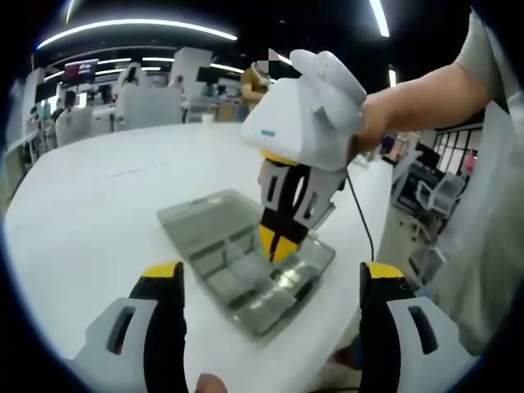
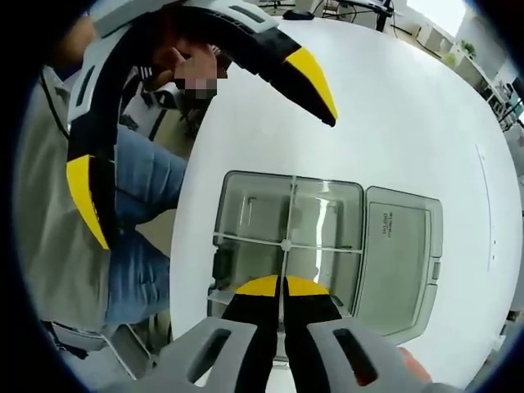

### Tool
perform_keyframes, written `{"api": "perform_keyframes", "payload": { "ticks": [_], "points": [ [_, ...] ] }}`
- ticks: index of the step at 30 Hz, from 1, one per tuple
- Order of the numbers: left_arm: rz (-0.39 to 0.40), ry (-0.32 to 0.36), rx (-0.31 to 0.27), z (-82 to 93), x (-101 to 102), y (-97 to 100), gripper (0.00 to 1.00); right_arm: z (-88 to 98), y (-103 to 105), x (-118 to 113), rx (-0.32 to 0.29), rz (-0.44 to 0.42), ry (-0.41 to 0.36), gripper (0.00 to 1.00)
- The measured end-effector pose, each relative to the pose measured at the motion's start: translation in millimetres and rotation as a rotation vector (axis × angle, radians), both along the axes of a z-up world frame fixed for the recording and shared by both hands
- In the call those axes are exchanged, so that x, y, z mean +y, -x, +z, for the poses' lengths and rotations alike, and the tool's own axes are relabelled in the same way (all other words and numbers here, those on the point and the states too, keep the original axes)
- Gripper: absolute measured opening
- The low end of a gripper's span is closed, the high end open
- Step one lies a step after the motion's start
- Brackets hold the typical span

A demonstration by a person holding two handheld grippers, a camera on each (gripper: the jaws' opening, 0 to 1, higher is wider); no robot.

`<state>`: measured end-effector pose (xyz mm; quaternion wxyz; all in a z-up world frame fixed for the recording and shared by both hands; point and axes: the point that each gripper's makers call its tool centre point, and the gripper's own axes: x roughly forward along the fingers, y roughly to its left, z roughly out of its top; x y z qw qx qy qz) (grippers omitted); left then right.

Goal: Insert the divider into the dual guide fixture by aligning both edges with the guide slots and pushing it downward to the bottom, including one-sided entry, uneven engagement, binding, and posture correction.

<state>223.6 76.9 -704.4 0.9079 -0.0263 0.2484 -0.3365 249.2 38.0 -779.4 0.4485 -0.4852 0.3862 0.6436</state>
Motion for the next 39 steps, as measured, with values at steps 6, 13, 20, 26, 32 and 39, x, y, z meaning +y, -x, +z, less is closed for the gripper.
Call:
{"api": "perform_keyframes", "payload": {
  "ticks": [6, 13, 20, 26, 32, 39],
  "points": [
    [0.001, -0.001, 0.002, -0.5, 1.5, 0.0, 0.86, -1.8, 0.0, 0.2, -0.002, 0.006, 0.002, 0.00],
    [0.003, -0.002, 0.002, -0.4, 2.4, -1.2, 0.86, -2.0, 0.4, 0.3, -0.004, 0.009, 0.004, 0.00],
    [-0.002, -0.002, 0.001, 0.5, 0.5, -1.3, 0.86, -2.5, 1.0, 0.2, -0.007, 0.010, 0.005, 0.00],
    [-0.002, -0.003, 0.002, 0.0, 0.5, -0.4, 0.86, -3.8, 2.0, 0.0, -0.012, 0.010, 0.007, 0.00],
    [-0.001, -0.003, 0.001, -0.1, 1.3, -1.0, 0.86, -3.9, 1.8, 0.0, -0.014, 0.009, 0.009, 0.00],
    [0.000, 0.000, 0.002, -0.5, 0.9, -0.7, 0.86, -6.1, 1.2, 0.2, -0.020, 0.009, 0.014, 0.00]
  ]
}}
